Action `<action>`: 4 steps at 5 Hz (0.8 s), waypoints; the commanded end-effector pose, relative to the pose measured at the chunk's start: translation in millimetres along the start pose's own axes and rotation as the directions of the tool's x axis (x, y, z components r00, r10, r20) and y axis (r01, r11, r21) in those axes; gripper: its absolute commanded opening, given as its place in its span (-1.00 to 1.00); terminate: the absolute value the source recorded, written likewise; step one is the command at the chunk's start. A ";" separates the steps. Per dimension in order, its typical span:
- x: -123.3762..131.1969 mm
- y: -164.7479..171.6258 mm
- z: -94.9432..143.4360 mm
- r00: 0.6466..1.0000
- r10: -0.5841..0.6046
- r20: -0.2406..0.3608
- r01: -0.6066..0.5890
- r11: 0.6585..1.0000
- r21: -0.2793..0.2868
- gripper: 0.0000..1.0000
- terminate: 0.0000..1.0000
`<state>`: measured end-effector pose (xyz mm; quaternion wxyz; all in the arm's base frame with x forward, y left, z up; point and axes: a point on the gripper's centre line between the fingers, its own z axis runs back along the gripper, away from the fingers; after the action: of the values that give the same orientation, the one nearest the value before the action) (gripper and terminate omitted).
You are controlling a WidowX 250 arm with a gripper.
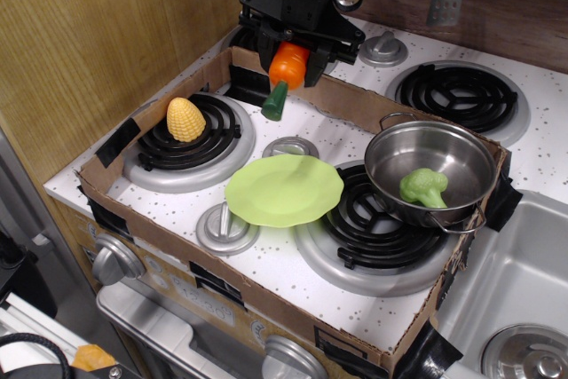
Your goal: Put carrot on plate
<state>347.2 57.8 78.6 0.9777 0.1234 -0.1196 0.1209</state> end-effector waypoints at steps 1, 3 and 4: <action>-33.0 -0.3 14.7 0.991 0.047 -0.127 -0.051 0.998 -0.029 -1.00 -1.00; -59.1 -8.3 3.8 0.971 0.076 -0.228 -0.100 0.990 -0.095 -1.00 -1.00; -64.4 -14.0 1.8 0.950 0.109 -0.294 -0.156 0.978 -0.139 -1.00 -1.00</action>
<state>277.1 26.7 39.1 0.9805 0.0148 0.0291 0.1939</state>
